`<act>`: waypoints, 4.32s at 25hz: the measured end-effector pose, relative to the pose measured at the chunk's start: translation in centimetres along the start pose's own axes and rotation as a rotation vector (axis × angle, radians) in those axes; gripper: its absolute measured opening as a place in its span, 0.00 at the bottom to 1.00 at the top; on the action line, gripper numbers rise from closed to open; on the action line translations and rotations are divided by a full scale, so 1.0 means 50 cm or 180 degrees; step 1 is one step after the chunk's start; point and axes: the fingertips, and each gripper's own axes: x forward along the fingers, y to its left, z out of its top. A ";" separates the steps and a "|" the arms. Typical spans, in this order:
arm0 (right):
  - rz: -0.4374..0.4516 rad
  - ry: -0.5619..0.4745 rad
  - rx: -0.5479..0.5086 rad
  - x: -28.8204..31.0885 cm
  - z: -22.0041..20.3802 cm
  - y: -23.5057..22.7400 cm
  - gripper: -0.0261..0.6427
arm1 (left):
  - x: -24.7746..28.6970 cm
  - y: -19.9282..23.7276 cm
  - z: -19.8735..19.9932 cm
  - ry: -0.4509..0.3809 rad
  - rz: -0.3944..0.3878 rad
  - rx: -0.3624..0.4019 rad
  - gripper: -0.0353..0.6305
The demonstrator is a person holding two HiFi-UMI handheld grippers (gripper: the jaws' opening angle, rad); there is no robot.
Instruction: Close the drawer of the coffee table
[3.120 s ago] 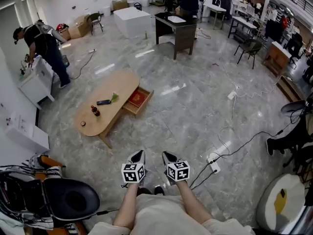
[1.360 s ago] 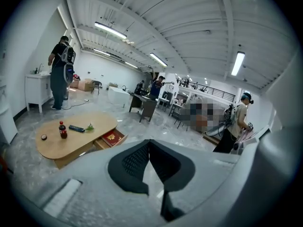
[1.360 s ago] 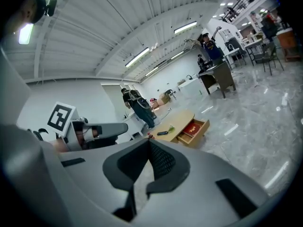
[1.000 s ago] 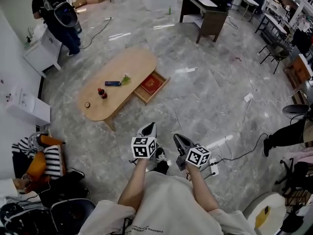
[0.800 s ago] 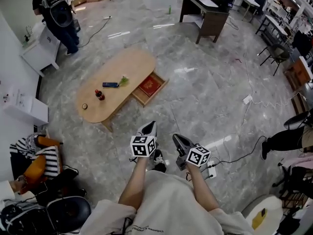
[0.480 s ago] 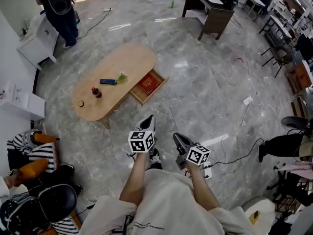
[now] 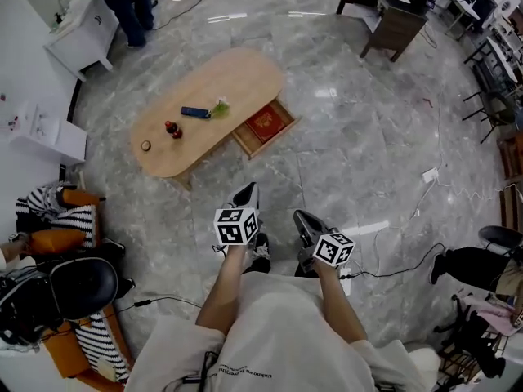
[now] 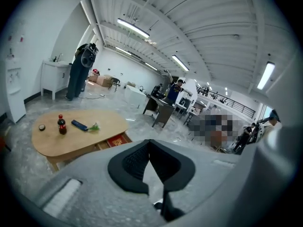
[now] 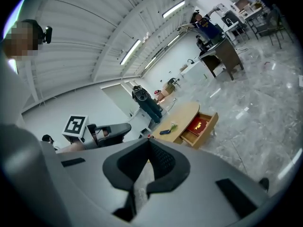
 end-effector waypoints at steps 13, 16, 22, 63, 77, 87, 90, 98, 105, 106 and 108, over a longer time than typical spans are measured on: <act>0.0661 0.0394 0.0170 0.116 0.181 -0.073 0.06 | 0.061 0.014 0.086 -0.0197 0.0767 -0.0087 0.07; 0.0746 0.0339 0.0150 0.117 0.249 -0.113 0.06 | 0.110 -0.014 0.107 -0.0157 0.0837 0.0031 0.07; 0.0949 0.0411 -0.0185 0.092 0.351 -0.180 0.06 | 0.206 -0.077 0.140 -0.0313 0.0931 -0.0150 0.07; 0.0470 0.1490 -0.2172 0.521 0.492 -0.473 0.06 | 0.491 0.185 0.080 -0.0245 0.2007 -0.0723 0.07; 0.0572 0.1545 -0.2301 0.693 0.407 -0.639 0.06 | 0.647 0.282 0.017 -0.0166 0.2048 -0.0569 0.07; 0.0964 0.1365 -0.2417 0.789 0.183 -0.864 0.06 | 0.830 0.366 -0.275 -0.0088 0.1976 -0.0146 0.07; 0.1031 0.1176 -0.2423 0.812 0.123 -0.922 0.06 | 0.862 0.396 -0.356 -0.0233 0.2091 -0.0157 0.07; 0.1234 0.0605 -0.2543 0.864 -0.004 -1.028 0.06 | 0.952 0.483 -0.544 -0.0642 0.2302 -0.0097 0.07; 0.1254 0.0349 -0.2491 0.889 -0.032 -1.092 0.07 | 0.964 0.533 -0.578 -0.1053 0.2476 -0.0030 0.07; 0.1279 0.0332 -0.2484 0.891 -0.031 -1.099 0.07 | 0.961 0.535 -0.578 -0.1110 0.2490 -0.0024 0.07; 0.1298 0.0293 -0.2472 0.890 -0.024 -1.106 0.07 | 0.955 0.536 -0.575 -0.1199 0.2507 -0.0020 0.07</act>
